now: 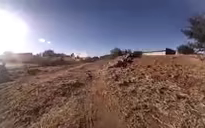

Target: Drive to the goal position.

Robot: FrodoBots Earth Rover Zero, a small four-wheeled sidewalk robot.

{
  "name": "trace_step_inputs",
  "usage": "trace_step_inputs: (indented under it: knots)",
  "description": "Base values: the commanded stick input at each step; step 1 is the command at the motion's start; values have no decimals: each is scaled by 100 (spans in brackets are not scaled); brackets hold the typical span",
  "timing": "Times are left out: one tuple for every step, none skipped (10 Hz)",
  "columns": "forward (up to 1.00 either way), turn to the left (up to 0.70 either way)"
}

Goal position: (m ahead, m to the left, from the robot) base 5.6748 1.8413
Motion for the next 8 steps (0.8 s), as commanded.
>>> trace_step_inputs:
  knots:
    - [50,0]
    - [50,0]
    - [50,0]
    - [50,0]
    - [50,0]
    - [50,0]
    - [50,0]
    - [50,0]
